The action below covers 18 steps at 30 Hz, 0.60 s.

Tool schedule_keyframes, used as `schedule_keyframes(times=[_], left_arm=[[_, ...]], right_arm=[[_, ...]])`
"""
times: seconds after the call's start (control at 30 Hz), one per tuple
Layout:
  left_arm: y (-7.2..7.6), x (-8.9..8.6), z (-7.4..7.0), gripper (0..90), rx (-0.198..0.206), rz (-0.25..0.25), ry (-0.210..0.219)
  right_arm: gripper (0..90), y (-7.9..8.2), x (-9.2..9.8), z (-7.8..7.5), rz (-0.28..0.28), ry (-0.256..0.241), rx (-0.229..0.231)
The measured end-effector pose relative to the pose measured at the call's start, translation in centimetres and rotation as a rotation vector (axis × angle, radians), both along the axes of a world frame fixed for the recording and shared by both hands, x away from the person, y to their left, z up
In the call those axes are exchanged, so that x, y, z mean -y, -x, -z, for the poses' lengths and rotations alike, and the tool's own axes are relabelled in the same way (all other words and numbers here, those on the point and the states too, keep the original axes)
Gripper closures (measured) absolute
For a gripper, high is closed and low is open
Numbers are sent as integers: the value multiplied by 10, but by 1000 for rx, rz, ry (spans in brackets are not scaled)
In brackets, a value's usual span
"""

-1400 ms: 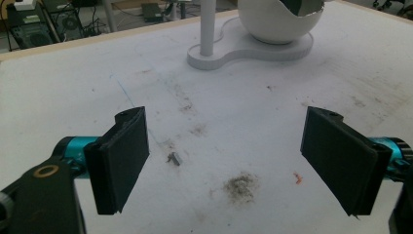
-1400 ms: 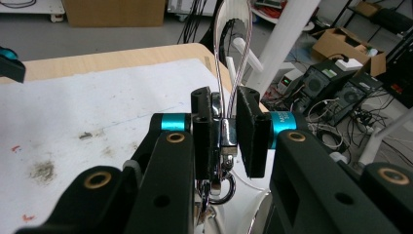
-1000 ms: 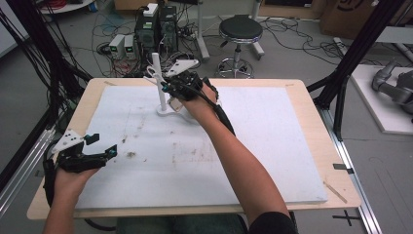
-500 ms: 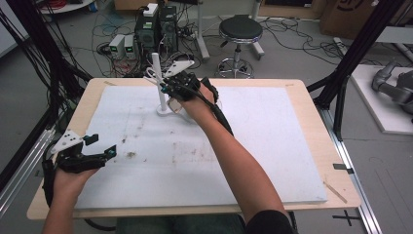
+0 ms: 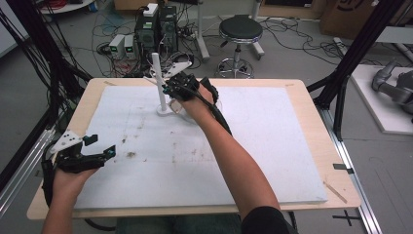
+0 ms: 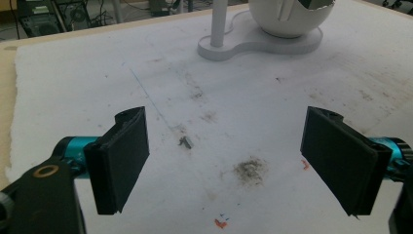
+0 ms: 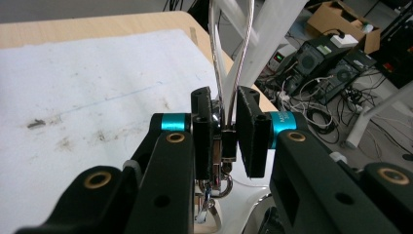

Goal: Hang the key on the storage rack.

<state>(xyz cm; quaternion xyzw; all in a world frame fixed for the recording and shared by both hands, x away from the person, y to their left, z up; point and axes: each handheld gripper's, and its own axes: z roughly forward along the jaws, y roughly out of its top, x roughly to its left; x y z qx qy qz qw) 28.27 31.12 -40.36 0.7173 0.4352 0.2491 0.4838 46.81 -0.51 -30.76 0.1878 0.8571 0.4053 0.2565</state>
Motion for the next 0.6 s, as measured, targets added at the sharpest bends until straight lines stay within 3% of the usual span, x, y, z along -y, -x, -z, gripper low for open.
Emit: schedule_keyframes(times=[0.33, 0.37, 0.4, 0.43, 0.6], left_arm=[[0, 1, 0, 179, -1, 4, -2], [0, 1, 0, 179, -1, 5, 0], [-1, 2, 0, 179, -6, 7, 1], [-1, 2, 0, 179, -10, 9, -2], [0, 3, -1, 179, -6, 14, -5]], right_arm=[[778, -1, 0, 2, 2, 27, 9], [748, 0, -1, 3, 3, 46, 22], [634, 0, -2, 3, 10, 52, 33], [576, 1, -3, 3, 24, 44, 43], [559, 6, -2, -1, 29, 48, 66]])
